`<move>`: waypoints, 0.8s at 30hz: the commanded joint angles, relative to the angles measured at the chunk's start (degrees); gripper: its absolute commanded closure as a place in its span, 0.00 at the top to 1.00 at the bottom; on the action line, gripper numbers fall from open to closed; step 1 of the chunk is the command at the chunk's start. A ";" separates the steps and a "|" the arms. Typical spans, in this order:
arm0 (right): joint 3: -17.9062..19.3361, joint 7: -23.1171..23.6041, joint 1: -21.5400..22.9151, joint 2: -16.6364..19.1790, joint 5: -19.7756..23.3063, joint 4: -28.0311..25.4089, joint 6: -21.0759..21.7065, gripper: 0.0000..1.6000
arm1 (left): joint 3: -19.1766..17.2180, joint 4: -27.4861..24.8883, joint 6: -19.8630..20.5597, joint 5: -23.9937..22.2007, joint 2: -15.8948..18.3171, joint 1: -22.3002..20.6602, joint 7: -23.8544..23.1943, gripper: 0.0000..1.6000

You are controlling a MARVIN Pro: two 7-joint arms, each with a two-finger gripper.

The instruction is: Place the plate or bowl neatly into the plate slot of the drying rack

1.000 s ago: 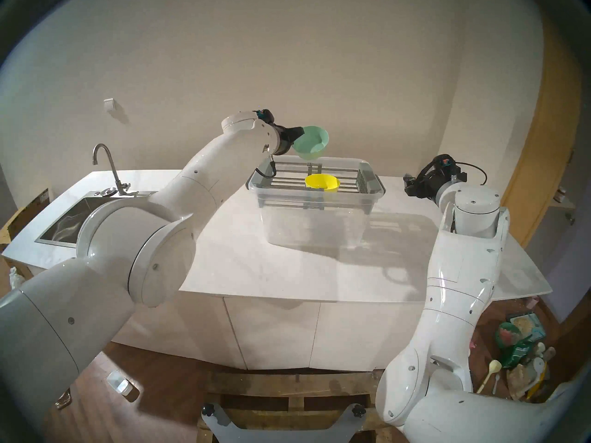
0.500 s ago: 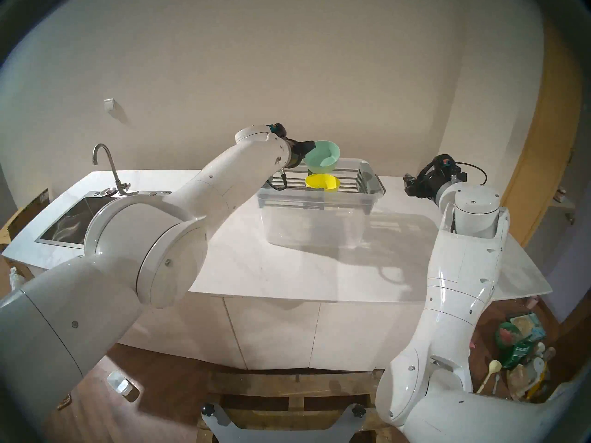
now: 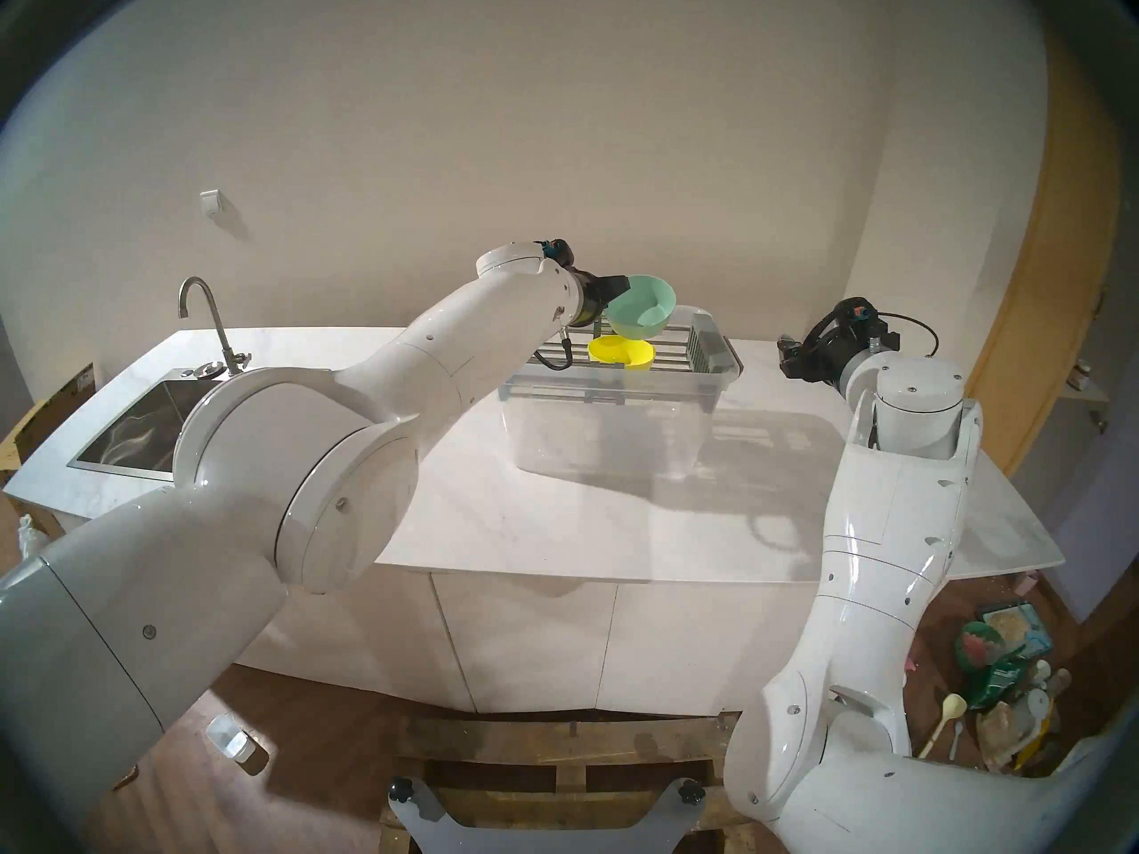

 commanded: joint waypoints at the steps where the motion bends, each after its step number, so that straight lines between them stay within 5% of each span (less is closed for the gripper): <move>1: -0.06 -0.22 1.12 0.18 0.44 -1.32 -0.69 1.00 | 0.02 0.74 -1.59 0.16 -1.36 -2.97 -0.27 0.00; 19: -0.08 -0.21 1.12 0.20 0.42 -1.30 -0.64 1.00 | 1.10 3.65 -1.34 0.91 -1.34 -4.36 0.29 0.01; 20: -0.08 -0.21 1.13 0.20 0.42 -1.30 -0.64 1.00 | 1.15 3.66 -1.25 0.95 -1.35 -4.50 0.50 1.00; 24: -0.08 -0.21 1.13 0.20 0.42 -1.30 -0.63 1.00 | 1.13 3.34 -0.52 0.86 -1.01 -4.96 0.28 1.00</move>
